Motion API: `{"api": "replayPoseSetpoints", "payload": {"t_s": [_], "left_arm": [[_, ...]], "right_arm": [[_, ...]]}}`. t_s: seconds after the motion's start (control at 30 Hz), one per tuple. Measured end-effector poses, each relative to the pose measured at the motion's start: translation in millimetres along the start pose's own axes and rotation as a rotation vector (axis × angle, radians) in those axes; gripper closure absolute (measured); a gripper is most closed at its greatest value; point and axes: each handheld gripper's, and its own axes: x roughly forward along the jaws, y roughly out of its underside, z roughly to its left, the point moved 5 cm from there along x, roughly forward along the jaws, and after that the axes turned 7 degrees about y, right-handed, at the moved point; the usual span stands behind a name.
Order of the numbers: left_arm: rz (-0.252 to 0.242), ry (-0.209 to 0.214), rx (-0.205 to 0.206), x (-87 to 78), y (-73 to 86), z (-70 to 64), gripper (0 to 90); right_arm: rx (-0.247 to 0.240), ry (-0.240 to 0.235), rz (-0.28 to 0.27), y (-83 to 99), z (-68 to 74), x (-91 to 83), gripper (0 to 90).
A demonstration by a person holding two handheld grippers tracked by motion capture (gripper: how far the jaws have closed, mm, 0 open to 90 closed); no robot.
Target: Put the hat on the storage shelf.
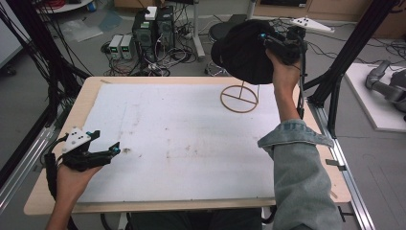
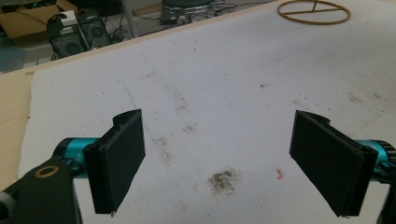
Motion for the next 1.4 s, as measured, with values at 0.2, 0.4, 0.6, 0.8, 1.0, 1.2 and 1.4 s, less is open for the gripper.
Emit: {"api": "replayPoseSetpoints", "payload": {"t_s": [0.2, 0.4, 0.6, 0.8, 1.0, 1.2, 1.4], "left_arm": [[0.003, 0.003, 0.000, -1.0, -0.2, 0.2, 18.4], [-0.003, 0.000, -0.001, -1.6, -0.6, 0.1, 18.4], [-0.002, 0.001, 0.001, -1.7, -0.4, 0.5, 18.4], [-0.001, 0.002, 0.002, -1.7, -0.1, 0.5, 18.4], [-0.001, -0.001, -0.004, -1.3, 0.6, 1.0, 18.4], [0.000, 0.001, -0.001, -1.9, 0.2, 1.2, 18.4], [0.001, 0.001, -0.001, -2.0, 0.2, 1.1, 18.4]], "right_arm": [[0.011, 0.038, 0.038, 8.1, -7.4, 9.2, 69.5], [0.029, 0.059, 0.075, 17.9, -16.9, 15.6, 69.2], [0.035, 0.080, 0.110, 25.9, -23.9, 21.7, 69.0], [0.060, 0.098, 0.150, 33.6, -25.5, 29.5, 68.2], [0.053, 0.122, 0.170, 38.1, -27.0, 34.4, 67.5], [0.074, 0.129, 0.200, 45.7, -28.9, 41.0, 66.1], [0.081, 0.135, 0.220, 50.0, -28.8, 45.5, 65.3]]}}
